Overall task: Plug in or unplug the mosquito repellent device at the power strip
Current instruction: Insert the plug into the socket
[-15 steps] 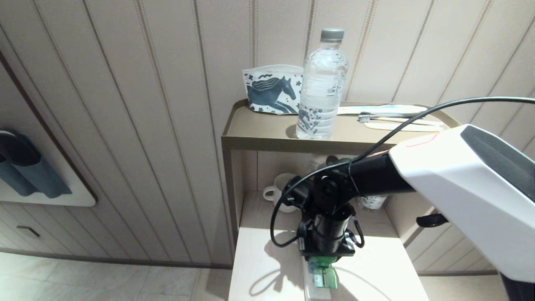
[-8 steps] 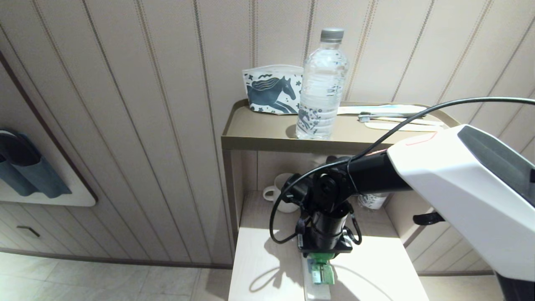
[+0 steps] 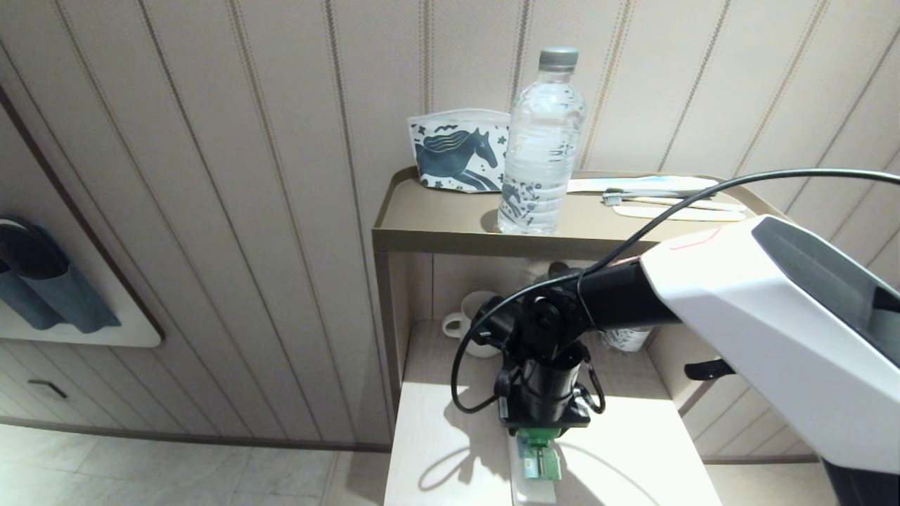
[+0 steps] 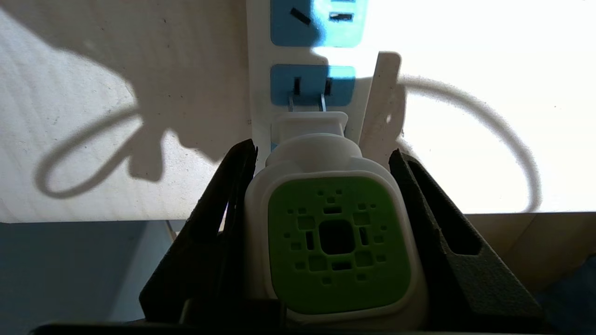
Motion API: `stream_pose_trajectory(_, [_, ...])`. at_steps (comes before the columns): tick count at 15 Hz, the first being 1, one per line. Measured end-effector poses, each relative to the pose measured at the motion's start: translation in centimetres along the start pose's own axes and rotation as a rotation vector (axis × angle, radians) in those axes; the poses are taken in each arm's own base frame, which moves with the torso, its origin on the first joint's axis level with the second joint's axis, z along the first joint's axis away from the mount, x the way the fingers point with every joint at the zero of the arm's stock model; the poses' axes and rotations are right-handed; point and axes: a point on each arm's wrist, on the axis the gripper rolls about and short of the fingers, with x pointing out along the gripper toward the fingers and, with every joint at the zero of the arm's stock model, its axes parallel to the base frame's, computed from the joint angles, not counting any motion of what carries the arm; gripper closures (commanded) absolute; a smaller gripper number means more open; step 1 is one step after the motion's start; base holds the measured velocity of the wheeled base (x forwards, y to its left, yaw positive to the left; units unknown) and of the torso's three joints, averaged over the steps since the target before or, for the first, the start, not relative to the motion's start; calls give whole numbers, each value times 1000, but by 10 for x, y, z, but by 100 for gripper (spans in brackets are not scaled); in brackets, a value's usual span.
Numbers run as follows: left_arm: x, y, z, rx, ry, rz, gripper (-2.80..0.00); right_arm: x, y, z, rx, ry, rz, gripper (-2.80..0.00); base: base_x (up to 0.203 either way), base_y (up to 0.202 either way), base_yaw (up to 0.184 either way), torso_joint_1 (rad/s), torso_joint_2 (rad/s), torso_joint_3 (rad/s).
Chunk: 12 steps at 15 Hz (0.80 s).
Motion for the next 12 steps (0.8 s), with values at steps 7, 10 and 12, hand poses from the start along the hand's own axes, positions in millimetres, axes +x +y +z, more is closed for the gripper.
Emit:
stream_pose_trajectory(7, [0,0,0,0,0,0,0,-1,-2,-3,-1,6,-6,0,0,0,0,0,0,0])
stream_pose_trajectory(10, [0,0,0,0,0,0,0,2,-1,-3,-2,12,-9,0,0,0,0,0,0,0])
stream_pose_trajectory(12, [0,0,0,0,0,0,0,2,-2,-3,0,14,-10,0,0,0,0,0,0,0])
